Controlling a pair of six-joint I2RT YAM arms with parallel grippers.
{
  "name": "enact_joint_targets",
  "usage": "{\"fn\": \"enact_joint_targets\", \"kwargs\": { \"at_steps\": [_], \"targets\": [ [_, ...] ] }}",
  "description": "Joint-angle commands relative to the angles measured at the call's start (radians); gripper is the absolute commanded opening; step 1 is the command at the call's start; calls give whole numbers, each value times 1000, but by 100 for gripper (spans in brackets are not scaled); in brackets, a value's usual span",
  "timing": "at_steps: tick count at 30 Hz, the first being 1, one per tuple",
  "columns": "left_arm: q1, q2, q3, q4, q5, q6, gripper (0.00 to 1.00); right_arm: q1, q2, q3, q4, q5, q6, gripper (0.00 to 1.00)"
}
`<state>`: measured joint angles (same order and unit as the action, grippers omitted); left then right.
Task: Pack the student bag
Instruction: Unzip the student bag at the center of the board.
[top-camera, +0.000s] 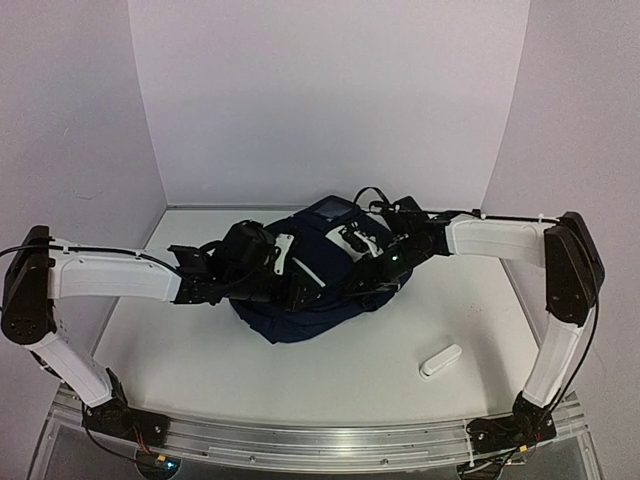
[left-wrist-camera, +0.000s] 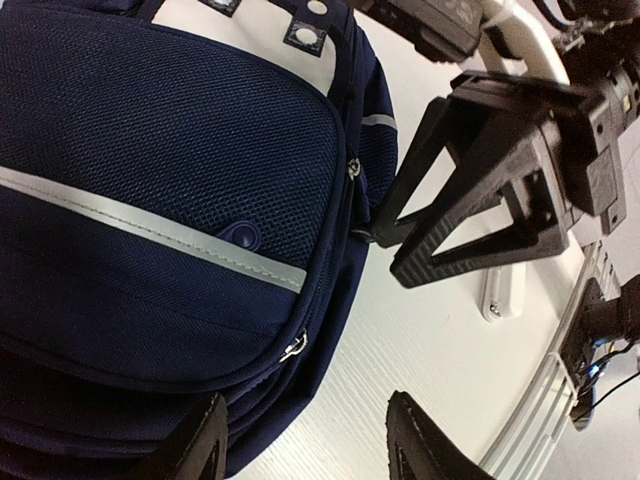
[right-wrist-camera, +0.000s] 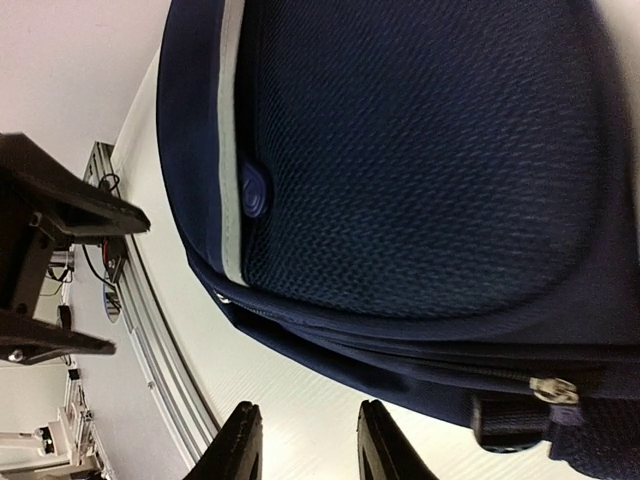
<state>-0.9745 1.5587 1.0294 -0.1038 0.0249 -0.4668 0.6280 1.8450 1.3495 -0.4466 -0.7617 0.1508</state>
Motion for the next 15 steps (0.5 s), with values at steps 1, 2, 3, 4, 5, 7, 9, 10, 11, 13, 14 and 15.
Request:
{"fn": "enact_joint_targets", "kwargs": {
  "at_steps": [1,2,3,4,5,7,9,10,11,13,14,15],
  "targets": [
    [-1,-28,-15,-22,-50,-5,57,28,24,25,15,-21,6,33],
    [0,-15,-10,-20,-55,-1,57,32,31,28,17,-21,8,33],
    [0,6,3,-23,-56,5,57,36,38,33,19,-22,11,33],
    [0,28,18,-33,-55,10,57,39,45,38,22,-23,13,33],
    [0,50,32,-40,-50,10,57,41,49,42,25,-25,16,33],
    [0,90,45,-25,-35,5,57,45,56,49,32,-26,20,33],
    [0,112,48,-3,-28,2,57,51,67,54,41,-20,22,34],
    [0,117,49,3,-28,3,57,53,74,59,44,-18,22,34],
    [0,119,49,8,-28,7,56,55,81,64,48,-15,23,34],
    [-1,114,46,25,-14,13,54,57,96,69,59,-8,25,32],
    [-1,110,41,38,7,16,53,58,104,73,64,-6,28,31],
    [0,100,36,52,16,17,51,58,112,79,68,-3,33,29]
  ]
}}
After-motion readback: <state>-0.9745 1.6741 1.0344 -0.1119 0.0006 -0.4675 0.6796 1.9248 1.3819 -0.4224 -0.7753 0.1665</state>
